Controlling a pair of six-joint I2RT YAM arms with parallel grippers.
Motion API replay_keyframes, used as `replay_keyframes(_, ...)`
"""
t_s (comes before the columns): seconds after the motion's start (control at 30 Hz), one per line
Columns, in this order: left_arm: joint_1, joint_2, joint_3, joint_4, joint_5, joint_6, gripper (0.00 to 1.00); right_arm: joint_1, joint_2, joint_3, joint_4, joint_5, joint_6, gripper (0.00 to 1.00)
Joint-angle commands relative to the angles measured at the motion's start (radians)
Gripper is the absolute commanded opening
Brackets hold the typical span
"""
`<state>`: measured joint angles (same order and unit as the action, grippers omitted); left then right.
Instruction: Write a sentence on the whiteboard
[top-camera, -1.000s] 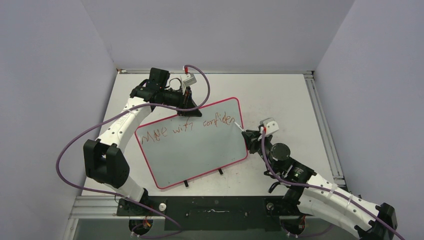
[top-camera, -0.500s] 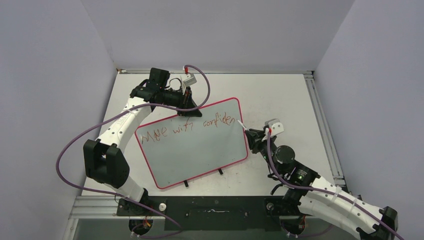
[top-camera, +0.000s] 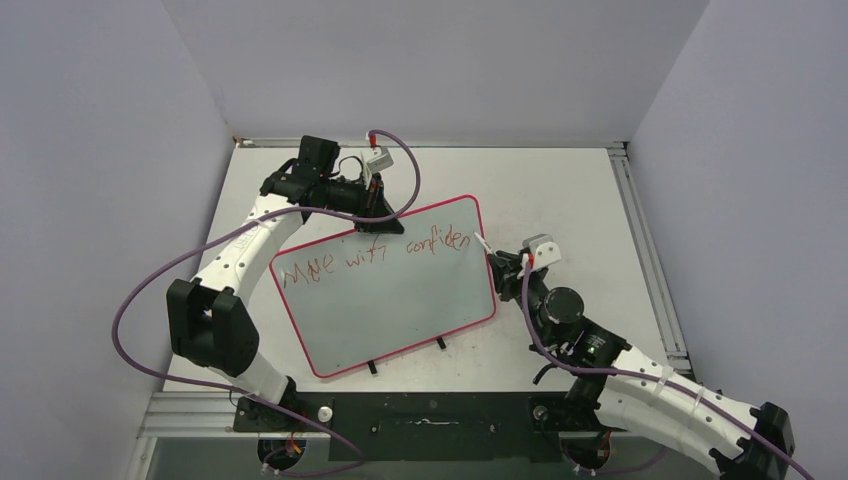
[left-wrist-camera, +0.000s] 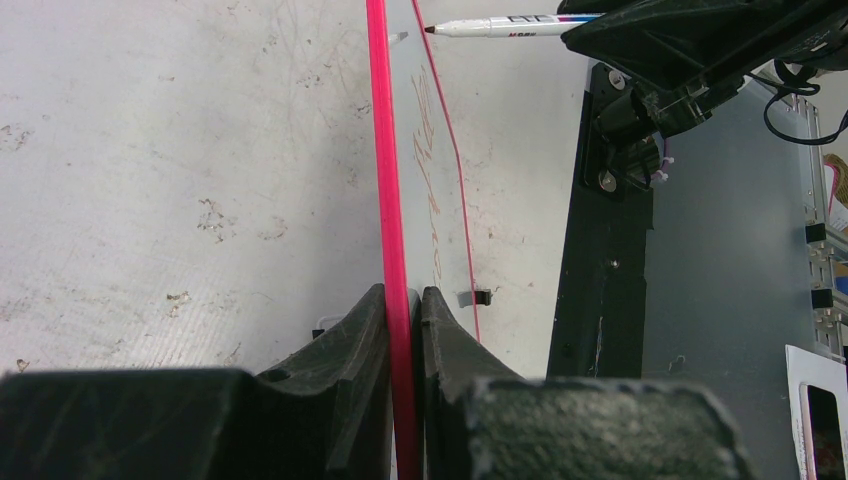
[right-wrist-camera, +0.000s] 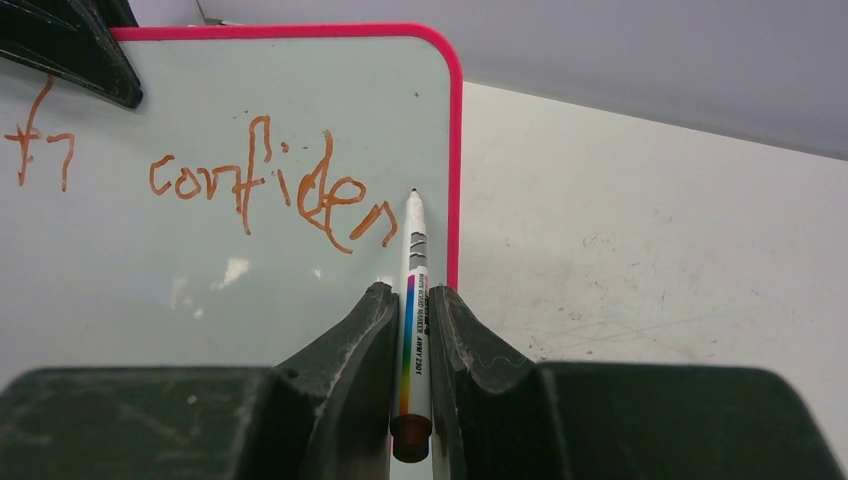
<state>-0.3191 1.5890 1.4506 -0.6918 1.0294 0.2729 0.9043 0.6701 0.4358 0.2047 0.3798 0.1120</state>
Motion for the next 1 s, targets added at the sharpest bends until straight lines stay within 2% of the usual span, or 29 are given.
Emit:
replay_keyframes(0.0, -0.013, -0.028, -0.022, 0.003, 0.017, 0.074, 0.00, 0.002, 0.016, 0.022, 0.080, 0.017, -0.023, 0.05)
replay_keyframes(0.67, -0.013, -0.026, -0.021, 0.006, 0.018, 0.072, 0.00, 0.011, 0.001, -0.005, -0.049, -0.036, 0.080, 0.05)
replay_keyframes(0.97, -0.013, -0.027, -0.021, 0.004, 0.017, 0.072, 0.00, 0.017, -0.019, -0.005, -0.099, 0.020, 0.096, 0.05)
